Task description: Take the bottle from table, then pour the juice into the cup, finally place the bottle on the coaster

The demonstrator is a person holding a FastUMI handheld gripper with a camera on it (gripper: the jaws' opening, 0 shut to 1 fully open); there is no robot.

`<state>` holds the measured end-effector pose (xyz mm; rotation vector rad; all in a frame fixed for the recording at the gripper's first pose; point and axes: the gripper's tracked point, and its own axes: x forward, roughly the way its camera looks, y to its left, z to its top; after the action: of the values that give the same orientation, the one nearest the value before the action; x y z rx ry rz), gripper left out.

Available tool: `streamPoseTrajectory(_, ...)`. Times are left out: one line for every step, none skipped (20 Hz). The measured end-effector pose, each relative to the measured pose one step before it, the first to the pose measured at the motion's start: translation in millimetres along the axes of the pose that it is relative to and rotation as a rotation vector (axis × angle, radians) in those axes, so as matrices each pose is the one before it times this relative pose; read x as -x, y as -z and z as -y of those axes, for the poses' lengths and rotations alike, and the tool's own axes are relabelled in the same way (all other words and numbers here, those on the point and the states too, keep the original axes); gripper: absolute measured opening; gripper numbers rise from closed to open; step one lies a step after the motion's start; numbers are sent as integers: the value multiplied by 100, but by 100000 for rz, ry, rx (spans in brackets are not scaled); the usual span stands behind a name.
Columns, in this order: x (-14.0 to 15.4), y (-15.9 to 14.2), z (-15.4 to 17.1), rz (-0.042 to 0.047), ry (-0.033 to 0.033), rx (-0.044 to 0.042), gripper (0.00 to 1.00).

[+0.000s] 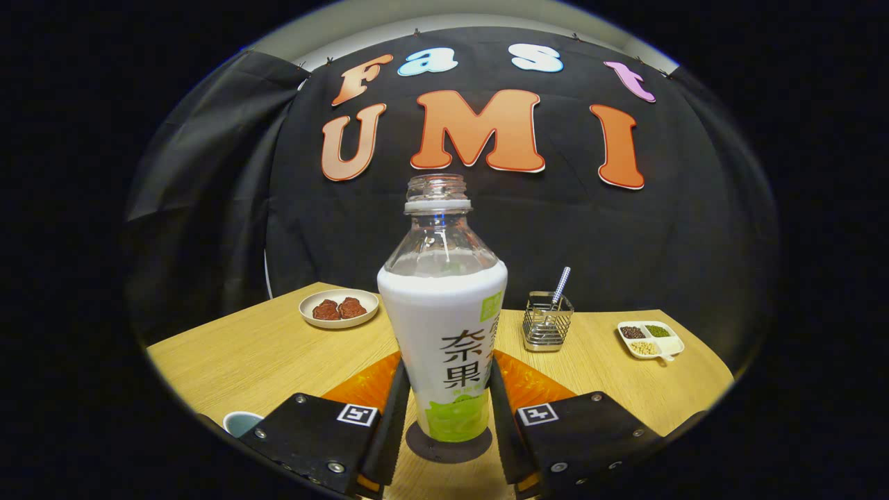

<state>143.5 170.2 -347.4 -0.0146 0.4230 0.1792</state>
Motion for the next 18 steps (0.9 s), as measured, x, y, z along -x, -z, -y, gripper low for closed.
streamPoseTrajectory(-247,678,144,-926,237,-1490,59)
streamPoseTrajectory(-381,651,59,-1329,37,-1126,59)
streamPoseTrajectory(-276,752,192,-1551,440,-671,59)
streamPoseTrajectory(-335,578,-50,-1321,-300,-501,59)
streamPoseTrajectory(-243,453,-145,-1174,-626,-736,59)
streamPoseTrajectory(-179,458,3,-1024,-446,-990,59)
streamPoseTrajectory(-172,354,67,-848,-140,-926,59)
streamPoseTrajectory(-79,238,181,-448,468,-703,59)
streamPoseTrajectory(-146,241,65,-473,64,-605,59)
streamPoseTrajectory(-148,203,-5,-633,179,-358,59)
streamPoseTrajectory(1,287,-18,-928,-55,166,59)
streamPoseTrajectory(70,-184,-12,886,42,171,59)
streamPoseTrajectory(87,33,79,-133,452,648,59)
streamPoseTrajectory(-42,59,-2,91,202,762,59)
streamPoseTrajectory(-5,4,-76,213,-41,879,59)
streamPoseTrajectory(0,-12,1,354,-17,594,61)
streamPoseTrajectory(29,-37,-43,160,-119,232,62)
streamPoseTrajectory(-36,86,26,-255,-187,-420,64)
